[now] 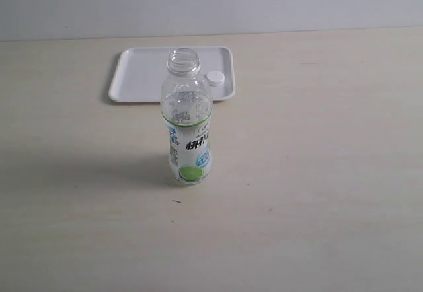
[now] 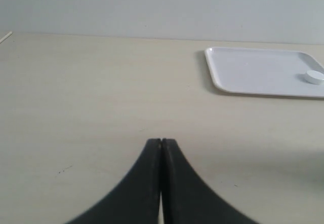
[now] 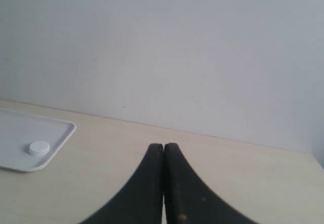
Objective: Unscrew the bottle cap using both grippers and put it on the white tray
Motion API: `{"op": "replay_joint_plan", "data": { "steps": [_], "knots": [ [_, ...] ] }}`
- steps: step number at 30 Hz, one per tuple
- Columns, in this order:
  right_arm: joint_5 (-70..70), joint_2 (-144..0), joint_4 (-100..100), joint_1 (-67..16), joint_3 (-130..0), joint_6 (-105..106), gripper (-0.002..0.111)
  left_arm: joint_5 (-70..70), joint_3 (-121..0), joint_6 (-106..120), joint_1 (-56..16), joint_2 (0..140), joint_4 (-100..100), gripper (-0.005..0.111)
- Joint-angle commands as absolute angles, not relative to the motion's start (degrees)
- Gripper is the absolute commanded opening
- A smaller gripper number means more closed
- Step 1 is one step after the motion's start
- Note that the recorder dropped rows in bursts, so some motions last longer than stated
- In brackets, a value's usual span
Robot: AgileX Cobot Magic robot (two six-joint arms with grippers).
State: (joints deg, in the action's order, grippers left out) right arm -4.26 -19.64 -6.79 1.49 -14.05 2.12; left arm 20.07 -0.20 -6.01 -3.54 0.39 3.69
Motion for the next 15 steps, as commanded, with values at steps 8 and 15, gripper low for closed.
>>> {"op": "replay_joint_plan", "data": {
  "steps": [8, 15],
  "knots": [
    [-4.4, -10.2, -6.2, 4.7, -6.4, 1.7, 0.0, 20.0, 0.0, -6.3, -3.5, 0.0, 3.9, 0.0],
    [-9.7, -4.5, -6.1, 4.7, -3.8, 1.4, 0.0, 20.0, 0.0, -6.2, -3.5, 0.0, 3.9, 0.0]
  ]
}}
